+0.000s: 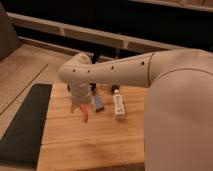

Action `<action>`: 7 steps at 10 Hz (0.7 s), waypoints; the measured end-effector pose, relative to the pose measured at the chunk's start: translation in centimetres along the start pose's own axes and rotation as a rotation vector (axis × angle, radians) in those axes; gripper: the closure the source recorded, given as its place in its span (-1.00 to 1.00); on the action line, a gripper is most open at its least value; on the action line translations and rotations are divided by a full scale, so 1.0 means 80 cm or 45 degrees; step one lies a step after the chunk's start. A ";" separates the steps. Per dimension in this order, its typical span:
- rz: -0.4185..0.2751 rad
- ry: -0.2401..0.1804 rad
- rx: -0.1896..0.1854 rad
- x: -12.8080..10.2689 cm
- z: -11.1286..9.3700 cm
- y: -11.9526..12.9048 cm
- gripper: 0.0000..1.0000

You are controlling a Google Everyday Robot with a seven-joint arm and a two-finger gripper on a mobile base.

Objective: Place the pepper on the white sponge

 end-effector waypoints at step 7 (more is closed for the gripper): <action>-0.113 -0.175 -0.016 -0.047 -0.011 0.005 -0.30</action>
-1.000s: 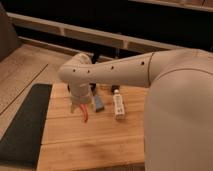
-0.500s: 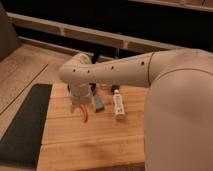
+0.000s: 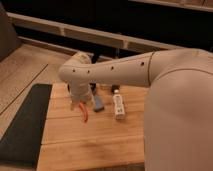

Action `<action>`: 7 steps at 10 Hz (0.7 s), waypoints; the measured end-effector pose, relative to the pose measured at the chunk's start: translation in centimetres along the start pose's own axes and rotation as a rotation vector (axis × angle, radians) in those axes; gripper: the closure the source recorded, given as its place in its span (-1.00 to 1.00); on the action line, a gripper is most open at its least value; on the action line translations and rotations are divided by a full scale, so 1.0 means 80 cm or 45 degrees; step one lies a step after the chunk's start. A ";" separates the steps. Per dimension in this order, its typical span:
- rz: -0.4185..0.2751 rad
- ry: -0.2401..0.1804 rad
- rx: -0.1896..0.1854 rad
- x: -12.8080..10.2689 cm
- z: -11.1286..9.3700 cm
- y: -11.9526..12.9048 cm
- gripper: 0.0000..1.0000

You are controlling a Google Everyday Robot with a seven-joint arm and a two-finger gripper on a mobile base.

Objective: Place the pepper on the white sponge

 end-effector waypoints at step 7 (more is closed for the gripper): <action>-0.137 -0.111 -0.014 -0.019 0.022 -0.001 -0.30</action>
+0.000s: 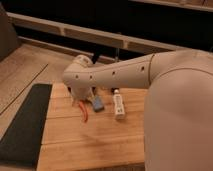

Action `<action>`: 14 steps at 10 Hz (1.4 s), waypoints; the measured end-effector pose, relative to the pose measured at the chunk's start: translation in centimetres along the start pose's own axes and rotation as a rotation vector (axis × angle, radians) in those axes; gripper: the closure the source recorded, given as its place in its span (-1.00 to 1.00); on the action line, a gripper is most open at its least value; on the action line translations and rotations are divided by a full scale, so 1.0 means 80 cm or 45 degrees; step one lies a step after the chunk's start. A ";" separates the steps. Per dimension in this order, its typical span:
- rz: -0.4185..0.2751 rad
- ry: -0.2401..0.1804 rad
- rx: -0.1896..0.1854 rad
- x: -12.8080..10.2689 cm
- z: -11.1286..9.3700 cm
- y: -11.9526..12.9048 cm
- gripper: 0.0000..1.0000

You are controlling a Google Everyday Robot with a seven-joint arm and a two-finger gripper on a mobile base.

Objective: Place the pepper on the white sponge

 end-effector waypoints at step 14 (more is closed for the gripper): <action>-0.086 0.107 -0.060 0.003 0.140 -0.003 -0.30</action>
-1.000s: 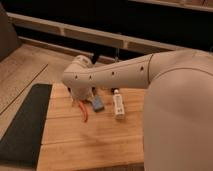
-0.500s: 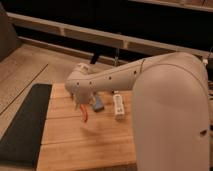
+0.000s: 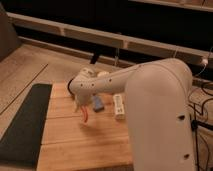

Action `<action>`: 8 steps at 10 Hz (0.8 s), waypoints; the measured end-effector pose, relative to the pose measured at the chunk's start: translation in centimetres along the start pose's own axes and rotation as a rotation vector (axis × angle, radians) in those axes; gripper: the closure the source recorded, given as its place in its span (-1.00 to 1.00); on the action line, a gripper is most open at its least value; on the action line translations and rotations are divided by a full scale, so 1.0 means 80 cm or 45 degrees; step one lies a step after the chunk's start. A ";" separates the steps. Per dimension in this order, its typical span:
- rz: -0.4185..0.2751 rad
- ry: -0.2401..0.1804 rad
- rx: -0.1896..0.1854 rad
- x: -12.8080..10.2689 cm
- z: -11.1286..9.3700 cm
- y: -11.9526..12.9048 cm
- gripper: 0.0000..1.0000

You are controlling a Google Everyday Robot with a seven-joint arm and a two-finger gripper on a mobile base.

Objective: Place the pepper on the white sponge

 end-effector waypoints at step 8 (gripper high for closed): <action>-0.099 0.156 -0.016 -0.017 0.062 -0.003 -0.25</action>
